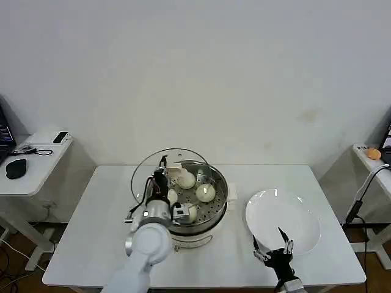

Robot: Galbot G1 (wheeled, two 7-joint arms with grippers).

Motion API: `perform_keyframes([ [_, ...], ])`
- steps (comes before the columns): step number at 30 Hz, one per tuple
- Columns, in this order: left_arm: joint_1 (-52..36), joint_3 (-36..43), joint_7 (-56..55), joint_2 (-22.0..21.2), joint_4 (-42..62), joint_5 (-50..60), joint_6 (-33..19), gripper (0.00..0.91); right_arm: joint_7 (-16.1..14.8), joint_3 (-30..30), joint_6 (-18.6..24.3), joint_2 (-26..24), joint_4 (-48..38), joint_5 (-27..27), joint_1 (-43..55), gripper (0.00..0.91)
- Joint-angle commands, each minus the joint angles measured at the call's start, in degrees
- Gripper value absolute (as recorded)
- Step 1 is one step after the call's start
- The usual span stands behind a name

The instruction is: Take steamed baozi put them in steamer then cover it.

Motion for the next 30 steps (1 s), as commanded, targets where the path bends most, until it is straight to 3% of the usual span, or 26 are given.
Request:
perform_keyframes([
  [1, 1.03, 3.45, 0.87, -3.26, 1.2, 4.69, -0.29, 0.0, -0.09, -0.96, -0.05, 0.15, -0.25, -0.39, 0.0, 0.907],
  [30, 1.63, 4.03, 1.19, -4.77, 3.7, 6.19, -1.22, 0.0, -0.23, -1.53, -0.05, 0.12, -0.63, -0.45, -0.06, 0.907],
])
